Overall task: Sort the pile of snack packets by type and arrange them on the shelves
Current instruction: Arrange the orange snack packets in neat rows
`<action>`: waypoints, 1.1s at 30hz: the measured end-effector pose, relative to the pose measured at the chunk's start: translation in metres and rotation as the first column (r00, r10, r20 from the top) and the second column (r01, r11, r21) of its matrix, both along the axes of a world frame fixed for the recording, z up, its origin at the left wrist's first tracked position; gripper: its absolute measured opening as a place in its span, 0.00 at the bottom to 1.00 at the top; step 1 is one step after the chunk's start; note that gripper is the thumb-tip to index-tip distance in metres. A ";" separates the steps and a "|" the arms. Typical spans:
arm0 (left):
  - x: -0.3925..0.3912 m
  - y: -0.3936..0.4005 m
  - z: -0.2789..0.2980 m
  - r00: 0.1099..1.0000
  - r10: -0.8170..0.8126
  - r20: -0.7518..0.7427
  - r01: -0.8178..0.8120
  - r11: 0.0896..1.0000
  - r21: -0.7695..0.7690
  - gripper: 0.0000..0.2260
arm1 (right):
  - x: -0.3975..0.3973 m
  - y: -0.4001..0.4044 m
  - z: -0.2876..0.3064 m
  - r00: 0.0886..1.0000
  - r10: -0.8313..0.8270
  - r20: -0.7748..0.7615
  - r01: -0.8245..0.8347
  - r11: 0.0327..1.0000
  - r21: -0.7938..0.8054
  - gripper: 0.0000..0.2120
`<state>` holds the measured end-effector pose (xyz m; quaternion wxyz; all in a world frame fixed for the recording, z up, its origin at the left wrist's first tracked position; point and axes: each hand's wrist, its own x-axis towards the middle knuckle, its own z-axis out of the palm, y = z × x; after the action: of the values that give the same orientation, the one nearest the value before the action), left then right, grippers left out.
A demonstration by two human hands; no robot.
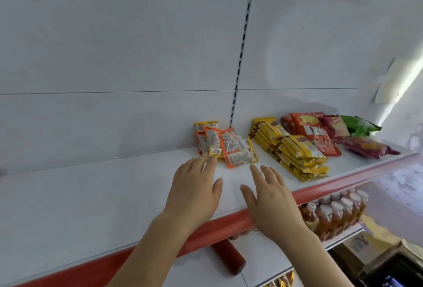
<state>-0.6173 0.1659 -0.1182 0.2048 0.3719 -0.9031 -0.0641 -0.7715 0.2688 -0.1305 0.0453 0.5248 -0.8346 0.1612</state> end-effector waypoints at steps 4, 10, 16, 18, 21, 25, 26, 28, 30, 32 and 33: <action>-0.045 -0.032 -0.006 0.999 0.002 0.033 -0.003 1.000 0.023 0.28 | -0.045 -0.042 0.002 1.000 0.008 0.005 -0.008 1.000 0.004 0.30; -0.077 -0.063 -0.008 0.995 0.033 0.098 -0.036 0.999 0.024 0.26 | -0.093 -0.101 0.002 0.988 0.147 -0.052 -0.142 0.986 0.087 0.36; -0.096 -0.073 0.000 0.987 0.094 0.130 -0.105 0.991 0.083 0.21 | -0.123 -0.132 0.011 0.959 0.281 -0.047 -0.271 0.951 0.147 0.43; -0.101 -0.075 0.002 0.981 0.138 0.135 -0.152 0.983 0.103 0.20 | -0.127 -0.134 0.010 0.963 0.263 -0.052 -0.257 0.962 0.097 0.40; -0.109 -0.073 0.000 0.965 0.204 0.164 -0.219 0.972 0.080 0.15 | -0.135 -0.140 0.010 0.980 0.199 0.003 -0.198 0.976 -0.092 0.33; -0.116 -0.074 -0.003 0.955 0.280 0.094 -0.287 0.955 0.070 0.14 | -0.137 -0.160 0.011 0.965 0.103 0.240 -0.073 0.989 -0.131 0.38; -0.115 -0.074 -0.004 0.955 0.285 0.081 -0.291 0.954 0.071 0.14 | -0.134 -0.163 0.009 0.951 0.086 0.296 -0.069 0.995 -0.067 0.38; -0.113 -0.074 -0.006 0.955 0.292 0.060 -0.296 0.952 0.075 0.15 | -0.129 -0.165 0.002 0.933 0.075 0.353 -0.077 0.997 -0.008 0.35; -0.113 -0.075 -0.005 0.946 0.323 0.018 -0.324 0.944 0.070 0.15 | -0.128 -0.162 0.001 0.967 0.060 0.249 -0.044 0.997 -0.071 0.36; -0.115 -0.075 -0.001 0.930 0.358 -0.086 -0.354 0.933 0.063 0.15 | -0.130 -0.156 0.010 0.994 0.026 0.108 -0.005 0.982 -0.187 0.39; -0.118 -0.074 0.001 0.918 0.365 -0.157 -0.353 0.930 0.098 0.16 | -0.130 -0.153 0.015 0.994 0.034 0.102 -0.009 0.973 -0.231 0.39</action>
<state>-0.7349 0.0921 -0.1175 0.2780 0.5309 -0.7957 -0.0881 -0.9013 0.1156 -0.1156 0.0598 0.5157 -0.8059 0.2846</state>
